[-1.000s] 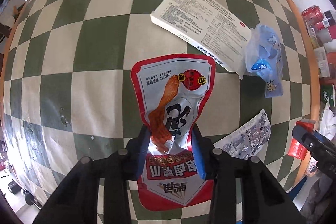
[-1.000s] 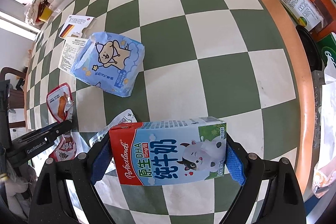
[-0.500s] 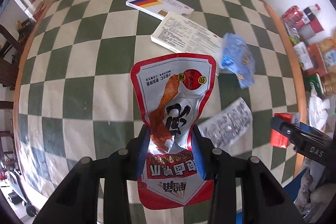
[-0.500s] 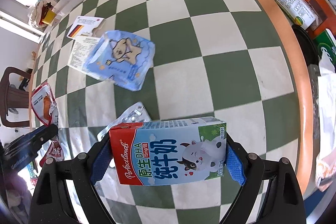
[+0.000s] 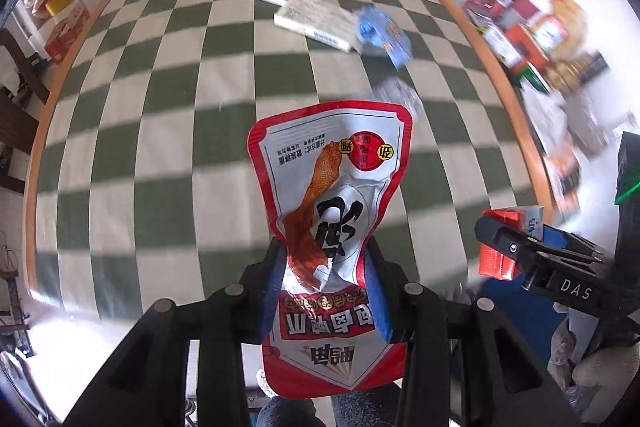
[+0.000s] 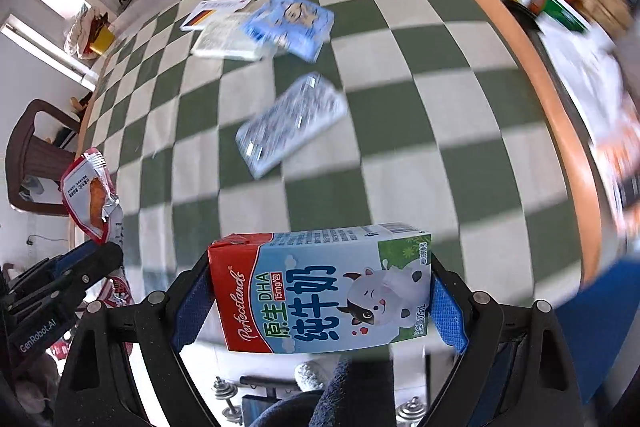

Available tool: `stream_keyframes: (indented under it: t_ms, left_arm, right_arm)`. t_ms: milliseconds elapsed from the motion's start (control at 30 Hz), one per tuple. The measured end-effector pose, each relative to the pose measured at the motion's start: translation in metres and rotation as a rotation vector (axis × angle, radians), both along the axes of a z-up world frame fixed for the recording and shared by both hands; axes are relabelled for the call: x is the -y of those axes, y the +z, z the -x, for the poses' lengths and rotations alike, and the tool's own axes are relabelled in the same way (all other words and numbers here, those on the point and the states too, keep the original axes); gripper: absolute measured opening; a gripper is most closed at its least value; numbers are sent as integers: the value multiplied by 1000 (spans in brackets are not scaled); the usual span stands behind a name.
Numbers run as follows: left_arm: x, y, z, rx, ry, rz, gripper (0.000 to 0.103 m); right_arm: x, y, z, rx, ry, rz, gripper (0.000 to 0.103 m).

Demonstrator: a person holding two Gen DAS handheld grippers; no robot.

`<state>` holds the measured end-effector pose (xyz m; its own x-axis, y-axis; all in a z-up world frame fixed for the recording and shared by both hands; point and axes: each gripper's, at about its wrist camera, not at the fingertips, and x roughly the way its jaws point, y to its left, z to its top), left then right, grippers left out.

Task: Collect trash
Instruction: 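Carry the snack packet and milk carton over the trash bin and release both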

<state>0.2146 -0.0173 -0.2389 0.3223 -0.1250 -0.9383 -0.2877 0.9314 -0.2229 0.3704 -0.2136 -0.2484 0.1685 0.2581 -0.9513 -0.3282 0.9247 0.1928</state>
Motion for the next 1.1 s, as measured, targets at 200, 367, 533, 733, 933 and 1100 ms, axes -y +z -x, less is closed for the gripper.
stream_keyframes:
  t_ms: [200, 367, 533, 733, 933, 1100]
  left_arm:
    - [15, -25, 115, -49, -7, 99, 34]
    - [24, -79, 186, -156, 23, 187, 34]
    - [26, -153, 204, -211, 60, 234, 35]
    - [17, -279, 176, -228, 87, 230, 35]
    - [7, -410, 136, -280, 78, 260, 43]
    - [3, -475, 120, -351, 60, 248, 47]
  right_arm:
    - [38, -10, 124, -28, -77, -40, 93]
    - [61, -66, 220, -173, -100, -23, 93]
    - [69, -142, 268, -292, -111, -18, 93]
    - [71, -270, 260, -385, -212, -94, 93]
    - [66, -411, 222, -473, -335, -178, 93]
    - [51, -500, 198, -522, -371, -233, 93]
